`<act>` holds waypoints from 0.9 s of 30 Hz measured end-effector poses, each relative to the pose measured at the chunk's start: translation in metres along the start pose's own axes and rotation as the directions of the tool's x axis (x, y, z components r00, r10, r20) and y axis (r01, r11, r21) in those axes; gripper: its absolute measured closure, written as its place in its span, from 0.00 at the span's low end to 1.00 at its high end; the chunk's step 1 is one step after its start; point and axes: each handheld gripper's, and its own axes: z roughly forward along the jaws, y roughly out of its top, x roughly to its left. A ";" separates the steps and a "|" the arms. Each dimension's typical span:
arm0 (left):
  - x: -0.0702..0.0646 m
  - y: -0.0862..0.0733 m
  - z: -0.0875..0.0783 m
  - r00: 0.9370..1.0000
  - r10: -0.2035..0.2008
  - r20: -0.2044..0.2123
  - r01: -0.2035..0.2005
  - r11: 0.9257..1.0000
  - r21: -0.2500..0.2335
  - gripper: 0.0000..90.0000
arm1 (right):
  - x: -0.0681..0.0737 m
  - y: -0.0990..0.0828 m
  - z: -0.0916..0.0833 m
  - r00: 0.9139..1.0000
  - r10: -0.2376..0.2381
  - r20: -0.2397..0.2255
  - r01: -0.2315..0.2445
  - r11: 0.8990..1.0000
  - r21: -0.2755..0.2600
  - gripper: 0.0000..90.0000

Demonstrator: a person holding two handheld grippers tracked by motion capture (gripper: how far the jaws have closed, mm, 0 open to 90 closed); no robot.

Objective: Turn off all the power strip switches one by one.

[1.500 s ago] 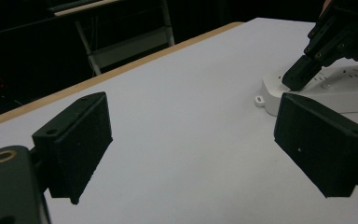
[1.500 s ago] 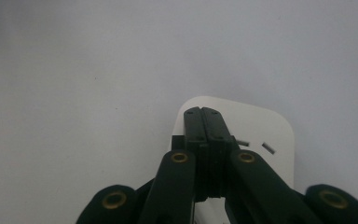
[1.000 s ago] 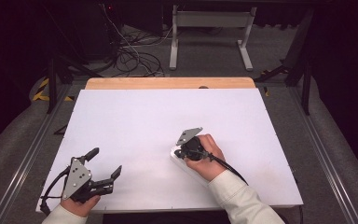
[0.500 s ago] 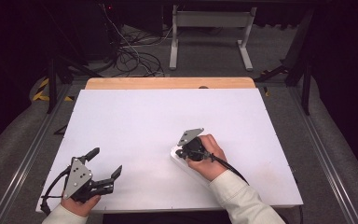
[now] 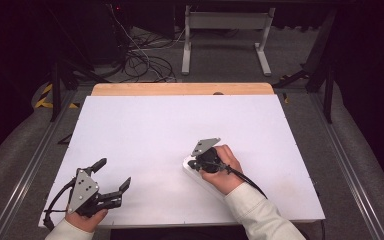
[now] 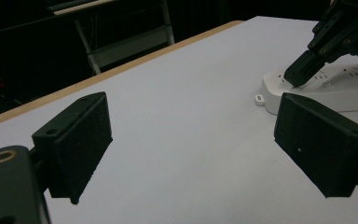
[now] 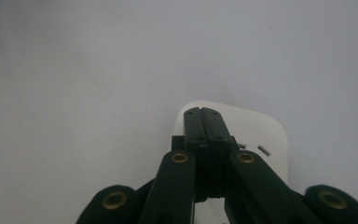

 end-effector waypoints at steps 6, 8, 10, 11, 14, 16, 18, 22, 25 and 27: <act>0.001 0.000 0.000 1.000 -0.008 0.004 0.008 1.000 0.000 0.13 | 0.002 0.010 -0.019 1.000 -0.010 -0.015 0.008 0.994 -0.107 1.00; 0.001 0.000 0.000 1.000 -0.004 0.003 0.004 1.000 -0.003 0.13 | 0.002 0.009 -0.024 1.000 -0.004 -0.022 0.001 0.993 -0.122 1.00; 0.001 0.000 0.000 1.000 -0.004 0.003 0.004 1.000 -0.004 0.13 | 0.004 0.008 -0.028 1.000 -0.003 -0.029 -0.001 0.989 -0.145 1.00; 0.001 0.000 0.000 1.000 -0.004 0.003 0.004 1.000 -0.005 0.13 | 0.004 0.008 -0.031 1.000 -0.011 -0.028 0.007 0.988 -0.155 1.00; 0.001 0.000 -0.001 1.000 -0.002 0.002 0.002 1.000 -0.003 0.13 | 0.004 0.007 -0.043 0.999 -0.006 -0.041 -0.002 0.984 -0.180 1.00; 0.001 0.000 0.000 1.000 -0.004 0.004 0.004 1.000 -0.003 0.13 | 0.003 0.004 -0.051 0.999 -0.003 -0.034 -0.003 0.982 -0.186 1.00; 0.001 0.000 0.000 1.000 -0.004 0.004 0.004 1.000 -0.004 0.13 | 0.001 0.000 -0.060 0.999 0.008 -0.031 -0.014 0.981 -0.195 1.00; 0.001 0.000 0.000 1.000 -0.004 0.004 0.004 1.000 -0.004 0.13 | -0.001 -0.008 -0.068 1.000 0.019 -0.021 -0.023 0.980 -0.196 1.00; 0.000 0.000 0.000 1.000 -0.003 0.003 0.003 1.000 -0.005 0.13 | -0.001 -0.011 -0.070 1.000 0.023 -0.019 -0.026 0.982 -0.188 1.00; 0.000 0.000 0.000 1.000 -0.003 0.003 0.003 1.000 -0.004 0.13 | -0.001 -0.012 -0.070 1.000 0.022 -0.019 -0.025 0.983 -0.184 1.00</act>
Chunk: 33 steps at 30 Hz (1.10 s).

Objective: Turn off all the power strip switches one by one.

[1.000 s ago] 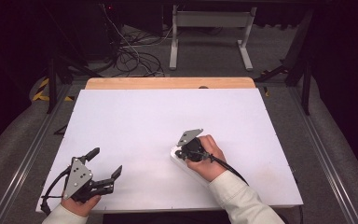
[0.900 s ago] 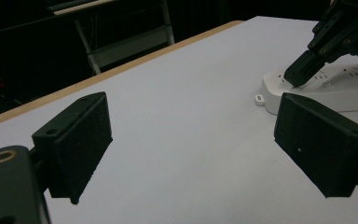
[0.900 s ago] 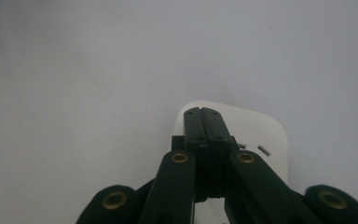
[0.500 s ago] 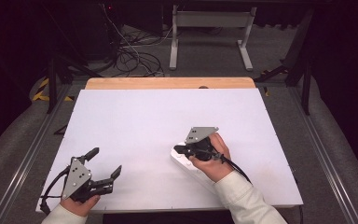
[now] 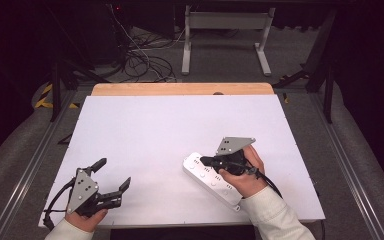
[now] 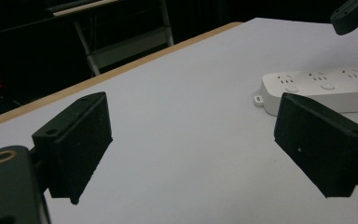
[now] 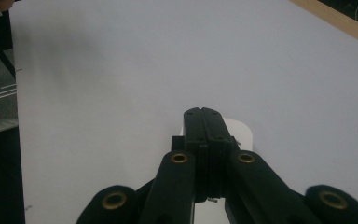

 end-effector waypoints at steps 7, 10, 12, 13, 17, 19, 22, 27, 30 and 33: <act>0.001 0.000 0.000 1.000 -0.002 0.003 0.002 1.000 0.001 0.13 | 0.001 -0.004 0.001 1.000 0.006 -0.002 -0.006 1.000 0.019 1.00; 0.000 0.000 0.000 1.000 0.000 0.002 0.000 1.000 0.000 0.13 | 0.003 -0.005 0.002 1.000 0.012 -0.016 -0.012 0.999 0.037 1.00; 0.000 0.000 0.000 1.000 0.000 0.002 0.000 1.000 0.000 0.13 | 0.004 -0.006 0.003 1.000 0.018 -0.025 -0.016 0.998 0.058 1.00; 0.000 0.000 0.000 1.000 -0.001 0.002 0.001 1.000 0.002 0.13 | 0.005 -0.006 0.004 1.000 0.017 -0.024 -0.016 0.998 0.069 1.00; 0.000 0.000 0.000 1.000 0.000 0.002 0.000 1.000 0.002 0.13 | 0.005 -0.009 0.009 1.000 0.010 -0.029 -0.007 0.995 0.100 1.00; 0.000 0.000 0.000 1.000 0.000 0.002 0.000 1.000 0.003 0.13 | 0.005 -0.010 0.011 1.000 0.013 -0.026 -0.010 0.994 0.112 1.00; 0.000 0.000 0.000 1.000 0.000 0.002 0.000 1.000 0.003 0.13 | 0.005 -0.012 0.016 1.000 0.009 -0.029 -0.005 0.992 0.125 1.00; 0.000 0.000 0.000 1.000 0.001 0.002 -0.001 1.000 0.003 0.13 | 0.005 -0.016 0.024 1.000 0.008 -0.027 -0.003 0.989 0.151 1.00; 0.000 0.000 0.000 1.000 0.001 0.002 -0.001 1.000 0.003 0.13 | 0.005 -0.018 0.027 1.000 0.008 -0.028 -0.003 0.986 0.167 1.00; 0.000 0.000 0.000 1.000 0.002 0.002 -0.002 1.000 0.004 0.13 | 0.004 -0.020 0.030 1.000 0.007 -0.028 -0.002 0.984 0.177 1.00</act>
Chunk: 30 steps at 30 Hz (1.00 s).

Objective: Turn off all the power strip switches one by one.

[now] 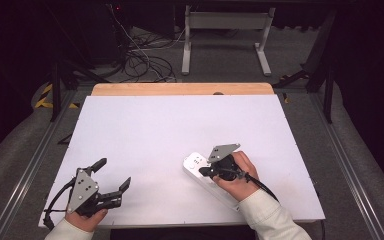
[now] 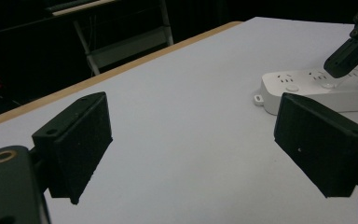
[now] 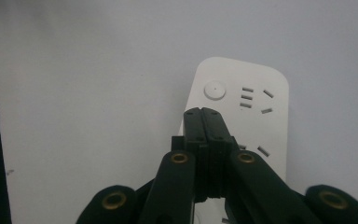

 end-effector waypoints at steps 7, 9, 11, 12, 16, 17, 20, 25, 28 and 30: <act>0.000 0.000 0.000 1.000 0.000 0.000 0.000 1.000 0.000 0.13 | -0.001 -0.002 0.006 1.000 0.008 0.004 -0.008 1.000 0.015 1.00; 0.000 0.000 0.000 1.000 0.000 0.000 0.000 1.000 0.000 0.13 | -0.002 -0.003 0.008 1.000 0.009 0.005 -0.009 1.000 0.018 1.00; 0.000 0.000 0.000 1.000 0.000 0.000 0.000 1.000 0.000 0.13 | -0.002 -0.004 0.009 1.000 0.011 0.004 -0.011 1.000 0.019 1.00; 0.000 0.000 0.000 1.000 0.000 0.000 0.000 1.000 0.000 0.13 | -0.002 -0.004 0.009 1.000 0.013 0.003 -0.013 1.000 0.017 1.00; 0.000 0.000 0.000 1.000 0.000 0.000 0.000 1.000 0.001 0.13 | -0.002 -0.004 0.009 1.000 0.008 0.004 -0.008 1.000 0.019 1.00; 0.000 0.000 0.000 1.000 0.000 0.000 0.000 1.000 0.000 0.13 | -0.002 -0.004 0.009 1.000 0.005 0.002 -0.005 1.000 0.020 1.00; 0.000 0.000 0.000 1.000 0.000 0.000 0.000 1.000 0.001 0.13 | -0.003 -0.005 0.009 1.000 0.008 -0.001 -0.008 1.000 0.024 1.00; 0.000 0.000 0.000 1.000 0.002 0.000 -0.002 1.000 0.001 0.13 | -0.003 -0.005 0.011 1.000 0.009 -0.002 -0.009 1.000 0.025 1.00; 0.000 0.000 0.000 1.000 0.004 -0.001 -0.004 1.000 0.000 0.13 | -0.003 -0.005 0.012 1.000 0.016 -0.002 -0.016 1.000 0.022 1.00; 0.000 0.000 0.000 1.000 0.005 -0.002 -0.005 1.000 0.001 0.13 | -0.003 -0.005 0.012 1.000 0.009 -0.004 -0.009 1.000 0.024 1.00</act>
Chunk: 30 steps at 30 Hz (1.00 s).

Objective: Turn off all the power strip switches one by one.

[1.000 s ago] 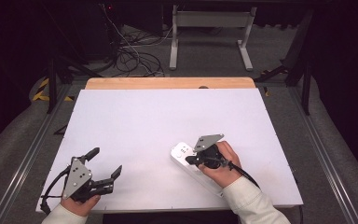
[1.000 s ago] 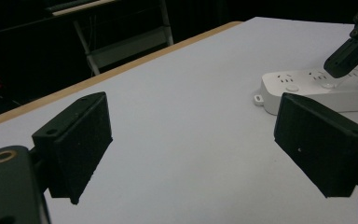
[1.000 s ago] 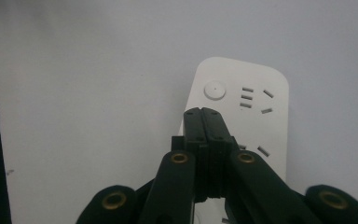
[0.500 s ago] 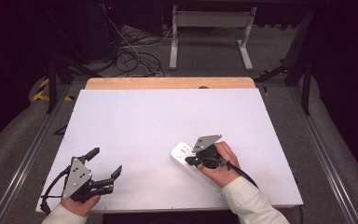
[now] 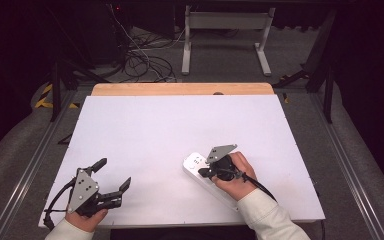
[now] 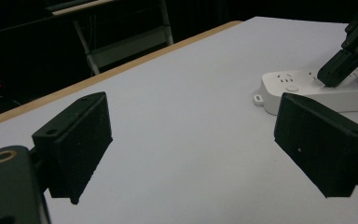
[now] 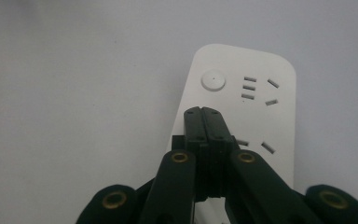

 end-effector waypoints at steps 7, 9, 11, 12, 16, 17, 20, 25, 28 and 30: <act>0.000 0.000 0.000 1.000 -0.003 -0.001 0.003 1.000 0.000 0.13 | -0.001 0.002 0.000 1.000 0.003 -0.005 -0.003 1.000 0.017 1.00; 0.000 0.000 0.000 1.000 -0.002 -0.001 0.002 1.000 0.001 0.13 | -0.002 0.002 0.000 1.000 0.006 -0.011 -0.006 1.000 0.019 1.00; -0.001 0.000 0.000 1.000 -0.003 -0.001 0.003 1.000 -0.001 0.13 | -0.003 0.002 0.000 1.000 0.012 -0.017 -0.012 1.000 0.018 1.00; 0.000 0.000 0.000 1.000 -0.002 -0.001 0.002 1.000 0.000 0.13 | -0.003 0.001 0.000 1.000 0.018 -0.022 -0.017 1.000 0.015 1.00; 0.000 0.000 0.000 1.000 0.000 -0.001 0.000 1.000 0.000 0.13 | -0.005 0.001 0.001 0.999 0.029 -0.031 -0.029 0.999 0.018 1.00; -0.001 0.000 0.000 1.000 0.001 -0.001 -0.001 1.000 0.001 0.13 | -0.004 0.002 0.001 0.999 0.029 -0.030 -0.028 0.999 0.021 1.00; -0.001 0.000 0.000 1.000 0.000 -0.001 0.000 1.000 0.000 0.13 | -0.005 0.001 0.001 0.999 0.037 -0.034 -0.036 0.999 0.027 1.00; -0.001 0.000 0.000 1.000 0.001 -0.002 -0.001 1.000 -0.001 0.13 | -0.004 0.001 0.000 1.000 0.019 -0.014 -0.019 1.000 -0.001 1.00; 0.000 0.000 0.000 1.000 -0.006 -0.002 0.006 1.000 -0.001 0.13 | -0.002 0.006 -0.014 1.000 0.003 -0.017 -0.004 0.996 -0.085 1.00; 0.001 0.000 0.001 1.000 0.001 -0.003 -0.001 1.000 0.002 0.13 | 0.001 0.010 -0.022 1.000 -0.018 0.014 0.020 0.994 -0.111 1.00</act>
